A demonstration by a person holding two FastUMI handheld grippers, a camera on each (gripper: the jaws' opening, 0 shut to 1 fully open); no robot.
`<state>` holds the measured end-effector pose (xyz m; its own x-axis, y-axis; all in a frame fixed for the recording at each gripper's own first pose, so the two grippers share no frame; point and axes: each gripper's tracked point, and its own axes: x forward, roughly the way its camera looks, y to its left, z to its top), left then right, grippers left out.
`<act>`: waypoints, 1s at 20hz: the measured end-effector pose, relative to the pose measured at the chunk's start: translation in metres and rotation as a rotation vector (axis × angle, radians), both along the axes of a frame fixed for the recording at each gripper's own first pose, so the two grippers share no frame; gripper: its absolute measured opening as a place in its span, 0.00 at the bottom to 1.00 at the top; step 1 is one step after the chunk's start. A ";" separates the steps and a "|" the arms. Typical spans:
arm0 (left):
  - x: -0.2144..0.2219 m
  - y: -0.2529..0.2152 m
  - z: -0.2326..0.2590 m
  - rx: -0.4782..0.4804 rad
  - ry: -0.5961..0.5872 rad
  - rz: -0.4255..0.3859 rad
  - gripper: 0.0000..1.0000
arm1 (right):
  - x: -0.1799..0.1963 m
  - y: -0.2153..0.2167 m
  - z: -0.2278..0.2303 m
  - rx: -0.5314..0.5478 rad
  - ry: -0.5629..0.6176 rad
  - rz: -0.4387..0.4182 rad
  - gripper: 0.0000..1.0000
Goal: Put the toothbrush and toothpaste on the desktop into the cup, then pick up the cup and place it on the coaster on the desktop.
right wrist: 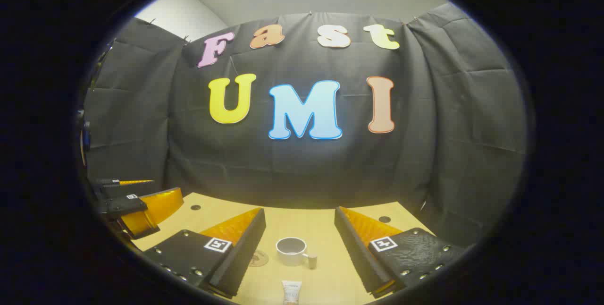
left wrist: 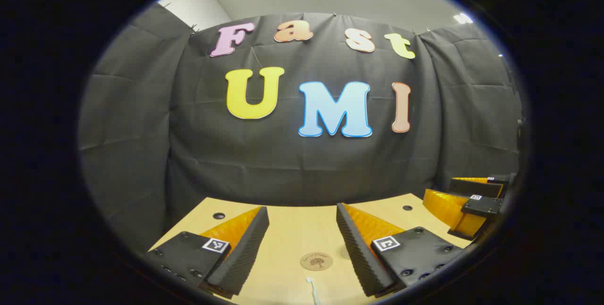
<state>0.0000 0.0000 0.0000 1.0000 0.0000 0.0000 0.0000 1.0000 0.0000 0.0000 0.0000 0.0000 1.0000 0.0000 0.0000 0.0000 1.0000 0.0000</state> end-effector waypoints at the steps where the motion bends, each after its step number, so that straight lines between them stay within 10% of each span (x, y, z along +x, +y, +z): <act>1: 0.000 0.001 -0.001 0.001 0.001 0.001 0.96 | 0.001 0.000 0.000 0.001 0.000 0.000 0.91; 20: 0.018 0.002 -0.065 -0.006 0.155 -0.018 0.94 | 0.012 0.004 -0.049 0.017 0.155 0.013 0.92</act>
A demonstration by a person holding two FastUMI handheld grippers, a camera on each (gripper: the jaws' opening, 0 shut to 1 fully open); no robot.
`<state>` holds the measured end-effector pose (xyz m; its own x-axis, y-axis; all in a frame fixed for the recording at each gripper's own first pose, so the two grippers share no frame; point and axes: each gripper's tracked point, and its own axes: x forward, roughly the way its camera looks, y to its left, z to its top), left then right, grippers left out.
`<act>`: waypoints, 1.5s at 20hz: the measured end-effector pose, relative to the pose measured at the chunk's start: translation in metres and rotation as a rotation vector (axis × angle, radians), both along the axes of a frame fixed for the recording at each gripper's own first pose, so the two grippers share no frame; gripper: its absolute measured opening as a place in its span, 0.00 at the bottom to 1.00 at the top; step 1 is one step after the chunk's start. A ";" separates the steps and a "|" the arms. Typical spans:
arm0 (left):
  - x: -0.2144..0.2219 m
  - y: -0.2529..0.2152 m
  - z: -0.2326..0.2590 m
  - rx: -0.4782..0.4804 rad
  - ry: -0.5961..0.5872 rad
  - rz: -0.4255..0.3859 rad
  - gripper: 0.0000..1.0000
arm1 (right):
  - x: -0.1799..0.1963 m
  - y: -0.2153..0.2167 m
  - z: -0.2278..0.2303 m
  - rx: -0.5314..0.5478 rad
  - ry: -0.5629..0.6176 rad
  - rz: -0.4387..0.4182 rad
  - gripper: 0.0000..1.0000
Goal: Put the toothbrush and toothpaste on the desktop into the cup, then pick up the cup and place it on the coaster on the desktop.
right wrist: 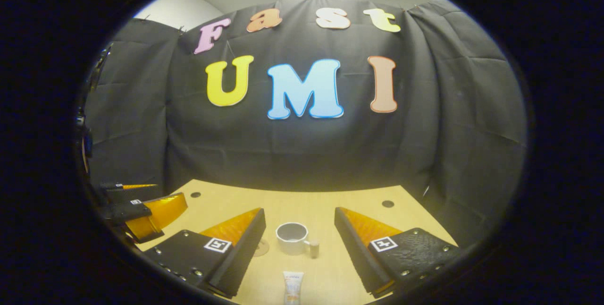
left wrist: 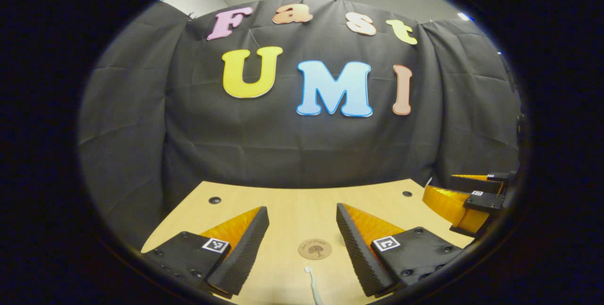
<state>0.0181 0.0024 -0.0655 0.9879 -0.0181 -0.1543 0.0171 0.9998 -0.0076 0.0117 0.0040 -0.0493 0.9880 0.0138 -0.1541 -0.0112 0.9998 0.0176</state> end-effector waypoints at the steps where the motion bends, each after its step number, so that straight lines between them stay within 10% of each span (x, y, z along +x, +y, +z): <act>1: 0.001 -0.001 -0.009 -0.002 0.020 -0.005 0.95 | 0.001 0.001 -0.010 0.002 0.030 0.007 0.92; 30: -0.013 -0.009 -0.317 -0.045 0.746 0.006 1.00 | -0.013 0.017 -0.274 -0.032 0.816 0.051 0.94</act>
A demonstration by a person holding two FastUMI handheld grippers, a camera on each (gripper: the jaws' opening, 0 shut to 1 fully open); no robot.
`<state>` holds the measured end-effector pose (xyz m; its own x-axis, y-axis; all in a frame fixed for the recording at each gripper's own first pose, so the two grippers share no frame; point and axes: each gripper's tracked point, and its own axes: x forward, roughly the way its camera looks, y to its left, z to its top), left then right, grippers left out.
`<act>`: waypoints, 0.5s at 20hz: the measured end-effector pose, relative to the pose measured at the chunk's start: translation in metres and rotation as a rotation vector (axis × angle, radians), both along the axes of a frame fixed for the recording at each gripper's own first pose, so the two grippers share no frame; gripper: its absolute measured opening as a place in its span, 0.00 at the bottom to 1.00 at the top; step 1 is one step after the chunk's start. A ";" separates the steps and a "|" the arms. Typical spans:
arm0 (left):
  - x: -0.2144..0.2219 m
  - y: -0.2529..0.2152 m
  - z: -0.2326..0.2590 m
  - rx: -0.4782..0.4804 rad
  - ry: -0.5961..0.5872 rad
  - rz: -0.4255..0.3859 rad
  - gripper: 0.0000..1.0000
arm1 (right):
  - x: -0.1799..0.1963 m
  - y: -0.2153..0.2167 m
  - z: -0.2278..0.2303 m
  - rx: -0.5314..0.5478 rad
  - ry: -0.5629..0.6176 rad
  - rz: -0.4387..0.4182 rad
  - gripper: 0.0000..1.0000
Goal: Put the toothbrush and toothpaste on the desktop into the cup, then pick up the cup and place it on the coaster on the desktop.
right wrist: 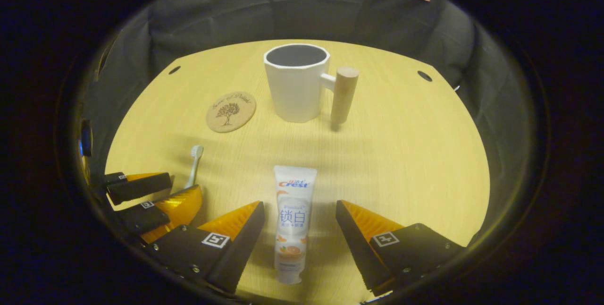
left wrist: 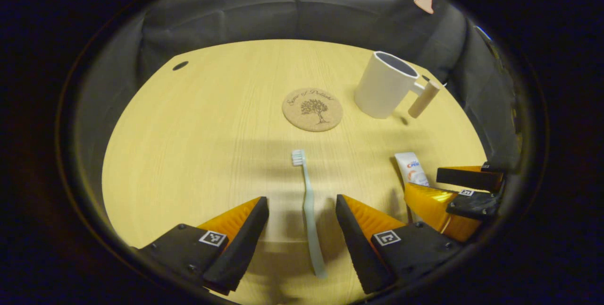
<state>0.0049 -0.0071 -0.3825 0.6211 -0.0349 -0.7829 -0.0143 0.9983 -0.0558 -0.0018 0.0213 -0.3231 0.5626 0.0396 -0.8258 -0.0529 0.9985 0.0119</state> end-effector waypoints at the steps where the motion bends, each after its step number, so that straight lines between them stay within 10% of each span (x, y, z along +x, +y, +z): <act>1: 0.001 0.000 -0.001 0.011 -0.004 -0.004 0.96 | 0.000 0.000 -0.003 0.000 0.011 -0.001 0.94; 10: 0.004 0.006 -0.003 0.078 -0.036 0.006 0.91 | -0.003 0.000 -0.013 0.010 0.035 -0.014 0.82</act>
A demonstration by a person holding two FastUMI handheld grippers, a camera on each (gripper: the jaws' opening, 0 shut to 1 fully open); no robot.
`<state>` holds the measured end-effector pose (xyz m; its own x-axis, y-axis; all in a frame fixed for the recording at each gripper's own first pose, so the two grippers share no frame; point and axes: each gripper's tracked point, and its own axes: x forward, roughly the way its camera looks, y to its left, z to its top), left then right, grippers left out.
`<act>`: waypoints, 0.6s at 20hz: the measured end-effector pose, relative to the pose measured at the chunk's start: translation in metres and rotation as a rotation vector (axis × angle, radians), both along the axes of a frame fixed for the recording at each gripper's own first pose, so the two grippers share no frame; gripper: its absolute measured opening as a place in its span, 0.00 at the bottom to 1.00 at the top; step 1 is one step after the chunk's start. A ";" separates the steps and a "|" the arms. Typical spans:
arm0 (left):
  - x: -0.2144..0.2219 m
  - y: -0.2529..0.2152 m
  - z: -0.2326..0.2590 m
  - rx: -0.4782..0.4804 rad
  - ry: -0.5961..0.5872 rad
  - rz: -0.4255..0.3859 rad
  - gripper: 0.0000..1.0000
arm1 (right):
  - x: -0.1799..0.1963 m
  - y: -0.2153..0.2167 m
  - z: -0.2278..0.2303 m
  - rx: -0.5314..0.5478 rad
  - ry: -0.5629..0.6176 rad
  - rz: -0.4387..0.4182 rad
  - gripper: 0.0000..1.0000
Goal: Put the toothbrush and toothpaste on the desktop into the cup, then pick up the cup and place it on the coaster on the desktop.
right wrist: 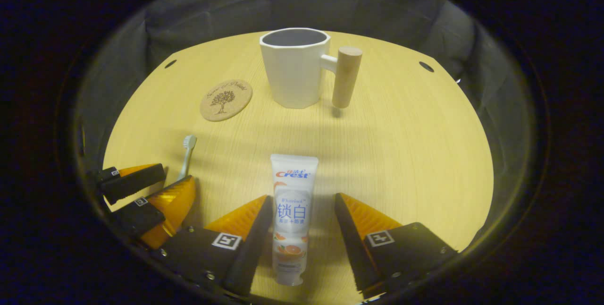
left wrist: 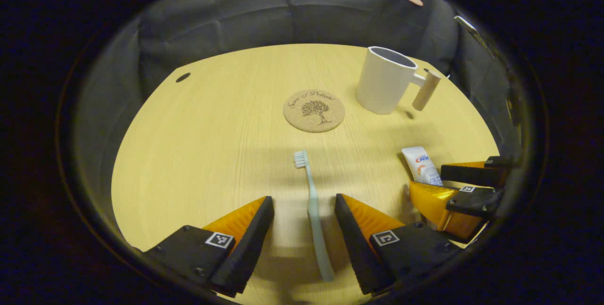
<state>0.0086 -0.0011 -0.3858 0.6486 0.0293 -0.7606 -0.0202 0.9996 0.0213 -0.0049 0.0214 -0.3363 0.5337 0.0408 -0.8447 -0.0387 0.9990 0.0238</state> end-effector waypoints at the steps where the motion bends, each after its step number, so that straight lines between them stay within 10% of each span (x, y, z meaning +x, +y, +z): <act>1: 0.002 0.001 0.000 -0.005 -0.003 0.009 0.82 | 0.000 0.000 0.000 0.005 0.008 -0.005 0.75; 4: 0.002 0.004 0.001 0.007 -0.005 0.021 0.63 | -0.002 -0.001 -0.001 0.021 0.035 -0.041 0.46; 7: 0.004 0.007 0.000 0.025 -0.004 0.028 0.50 | -0.004 -0.002 0.001 0.035 0.067 -0.062 0.37; 9: 0.004 0.006 0.000 0.028 0.002 0.028 0.19 | -0.006 -0.002 0.003 0.049 0.082 -0.088 0.29; 12: 0.006 0.006 0.001 0.039 0.002 0.015 0.11 | -0.007 -0.001 0.003 0.074 0.092 -0.091 0.18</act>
<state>0.0143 0.0052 -0.3850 0.6460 0.0687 -0.7603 -0.0354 0.9976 0.0600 -0.0117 0.0208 -0.3337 0.4583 0.0599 -0.8868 0.0573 0.9937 0.0968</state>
